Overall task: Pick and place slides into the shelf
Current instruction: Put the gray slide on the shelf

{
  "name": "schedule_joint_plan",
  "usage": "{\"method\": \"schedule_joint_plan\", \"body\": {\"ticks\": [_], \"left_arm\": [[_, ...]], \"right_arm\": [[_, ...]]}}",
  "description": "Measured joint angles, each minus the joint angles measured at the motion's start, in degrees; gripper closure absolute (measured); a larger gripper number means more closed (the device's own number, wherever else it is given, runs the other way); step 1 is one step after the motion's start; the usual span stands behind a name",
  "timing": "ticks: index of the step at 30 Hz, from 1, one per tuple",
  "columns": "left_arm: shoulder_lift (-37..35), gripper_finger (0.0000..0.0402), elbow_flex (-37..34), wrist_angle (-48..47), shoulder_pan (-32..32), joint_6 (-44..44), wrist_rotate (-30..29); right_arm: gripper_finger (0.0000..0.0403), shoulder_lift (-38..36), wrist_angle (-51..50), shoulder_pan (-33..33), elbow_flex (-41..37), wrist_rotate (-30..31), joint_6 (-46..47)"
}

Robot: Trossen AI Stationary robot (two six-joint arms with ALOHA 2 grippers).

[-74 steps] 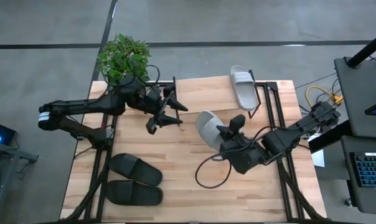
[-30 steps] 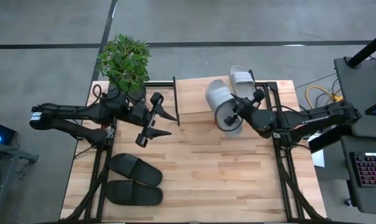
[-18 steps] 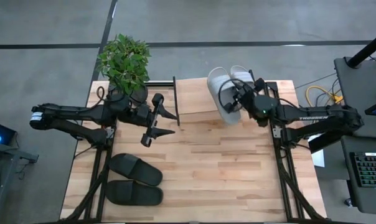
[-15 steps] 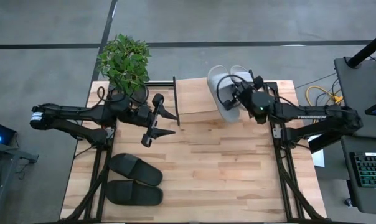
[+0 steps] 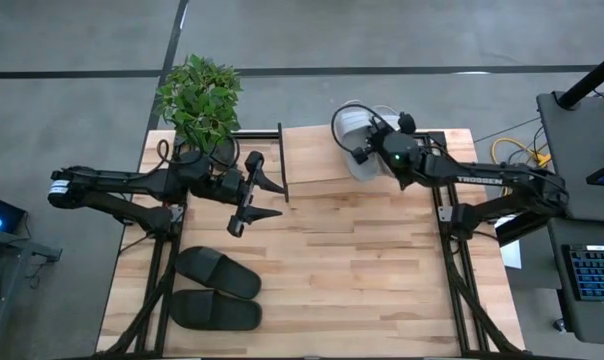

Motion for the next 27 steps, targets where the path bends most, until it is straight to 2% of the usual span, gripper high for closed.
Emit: {"method": "schedule_joint_plan", "body": {"ticks": [12,27], "left_arm": [[-0.07,0.0187,0.0,-0.02,-0.04,-1.51,-0.02],[-0.09,0.0187,-0.02,-0.5,-0.04,-2.88,-0.02]], "right_arm": [[0.0394,4.51,-0.06,-4.98,-0.86,-5.03,-1.04],[0.0394,3.12,0.27,-5.96,-4.65,-5.3,-0.53]]}}
